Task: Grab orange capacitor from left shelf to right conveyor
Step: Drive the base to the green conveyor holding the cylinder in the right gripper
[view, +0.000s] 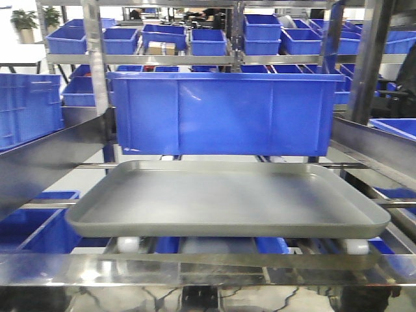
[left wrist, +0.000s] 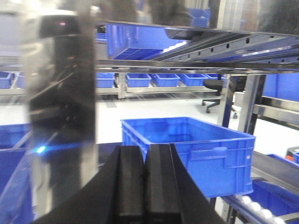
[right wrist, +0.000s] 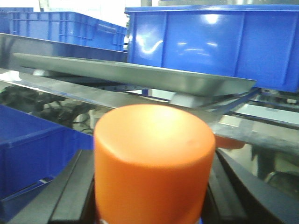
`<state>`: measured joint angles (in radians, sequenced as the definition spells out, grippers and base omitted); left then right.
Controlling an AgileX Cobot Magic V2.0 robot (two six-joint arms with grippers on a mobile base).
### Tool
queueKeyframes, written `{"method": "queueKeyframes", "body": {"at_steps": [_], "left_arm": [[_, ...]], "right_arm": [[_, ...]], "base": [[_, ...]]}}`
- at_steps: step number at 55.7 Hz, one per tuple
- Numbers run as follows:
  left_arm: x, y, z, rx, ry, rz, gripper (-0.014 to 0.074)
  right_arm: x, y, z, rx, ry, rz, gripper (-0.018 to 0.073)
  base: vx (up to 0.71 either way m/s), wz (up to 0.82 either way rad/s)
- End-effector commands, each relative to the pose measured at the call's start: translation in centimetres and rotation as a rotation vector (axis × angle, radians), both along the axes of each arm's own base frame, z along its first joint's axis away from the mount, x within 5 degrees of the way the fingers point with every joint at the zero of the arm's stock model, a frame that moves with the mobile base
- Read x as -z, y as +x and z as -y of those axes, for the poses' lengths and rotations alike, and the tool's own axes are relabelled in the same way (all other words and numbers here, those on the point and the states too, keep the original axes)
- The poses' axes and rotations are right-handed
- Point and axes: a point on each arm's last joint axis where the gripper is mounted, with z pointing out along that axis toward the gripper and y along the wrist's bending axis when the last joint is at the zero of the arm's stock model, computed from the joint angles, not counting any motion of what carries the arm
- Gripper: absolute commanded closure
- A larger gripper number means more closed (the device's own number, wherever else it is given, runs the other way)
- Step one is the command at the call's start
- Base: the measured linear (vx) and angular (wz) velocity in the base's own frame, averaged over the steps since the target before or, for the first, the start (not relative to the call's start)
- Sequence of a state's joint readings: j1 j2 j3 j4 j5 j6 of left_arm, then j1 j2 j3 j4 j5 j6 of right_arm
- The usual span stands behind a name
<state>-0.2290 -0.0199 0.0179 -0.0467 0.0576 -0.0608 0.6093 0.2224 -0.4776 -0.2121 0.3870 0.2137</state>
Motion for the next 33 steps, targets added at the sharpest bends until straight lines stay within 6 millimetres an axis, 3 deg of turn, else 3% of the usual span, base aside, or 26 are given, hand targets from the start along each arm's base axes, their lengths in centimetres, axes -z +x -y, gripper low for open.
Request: {"method": "queueKeyframes", "body": {"at_steps": [1, 33], "left_arm": [[-1.77, -0.27, -0.06, 0.005, -0.037, 0.11, 0.0603], [-1.77, -0.27, -0.06, 0.005, -0.037, 0.11, 0.0603]], "right_arm": [[-1.61, -0.13, -0.03, -0.011, 0.036, 0.099, 0.0567], [-1.6, -0.13, -0.03, -0.01, 0.035, 0.098, 0.0567]], "base": [[-0.04, 0.16], [-0.08, 0.31]]}}
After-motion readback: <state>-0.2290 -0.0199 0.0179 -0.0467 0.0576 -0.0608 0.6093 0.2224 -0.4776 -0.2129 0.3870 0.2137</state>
